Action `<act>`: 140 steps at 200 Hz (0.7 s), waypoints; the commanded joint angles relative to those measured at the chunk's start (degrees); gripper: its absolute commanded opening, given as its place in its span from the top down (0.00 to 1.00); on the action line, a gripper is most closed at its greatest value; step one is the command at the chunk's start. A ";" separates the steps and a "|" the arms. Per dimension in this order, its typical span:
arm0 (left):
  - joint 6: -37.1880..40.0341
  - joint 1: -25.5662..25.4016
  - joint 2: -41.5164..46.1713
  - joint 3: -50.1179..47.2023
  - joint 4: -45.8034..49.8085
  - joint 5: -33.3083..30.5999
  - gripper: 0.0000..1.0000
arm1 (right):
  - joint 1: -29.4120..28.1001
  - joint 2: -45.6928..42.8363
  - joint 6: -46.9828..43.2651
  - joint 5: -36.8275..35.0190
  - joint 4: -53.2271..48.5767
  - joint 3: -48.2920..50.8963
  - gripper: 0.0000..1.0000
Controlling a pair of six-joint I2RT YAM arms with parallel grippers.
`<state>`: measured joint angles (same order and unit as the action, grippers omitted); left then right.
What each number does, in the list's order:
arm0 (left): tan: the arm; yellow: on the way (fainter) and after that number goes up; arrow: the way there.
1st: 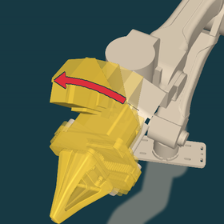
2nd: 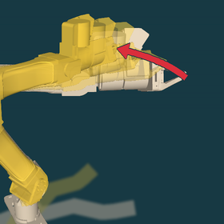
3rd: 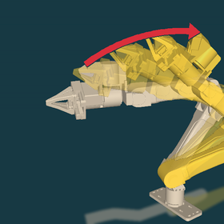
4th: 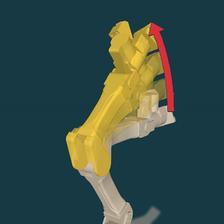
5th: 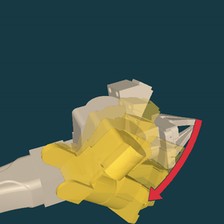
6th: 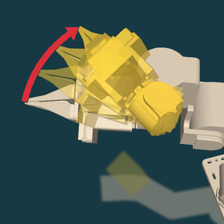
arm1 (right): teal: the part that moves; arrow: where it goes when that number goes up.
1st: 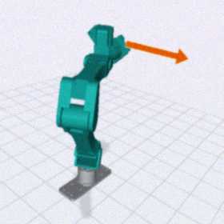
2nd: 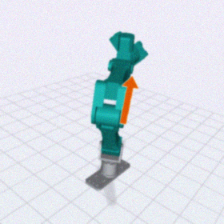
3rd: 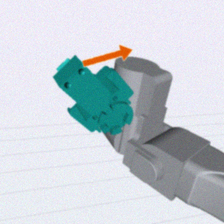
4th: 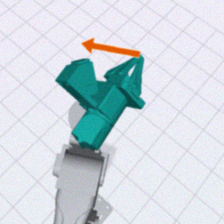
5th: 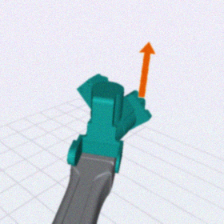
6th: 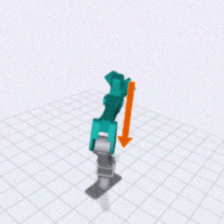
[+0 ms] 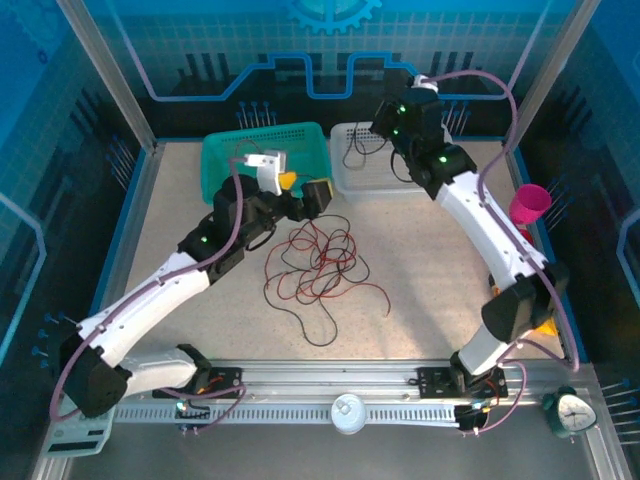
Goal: Untangle the cables
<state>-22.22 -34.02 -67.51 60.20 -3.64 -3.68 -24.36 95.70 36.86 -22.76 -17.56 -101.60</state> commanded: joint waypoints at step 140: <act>-3.31 3.26 5.39 -0.53 4.78 1.86 0.01 | 10.37 27.06 -7.13 -2.39 -6.43 -21.30 1.00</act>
<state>-24.12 -31.22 -61.69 57.98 0.23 -3.36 -14.70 116.92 29.95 -29.56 -21.52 -117.97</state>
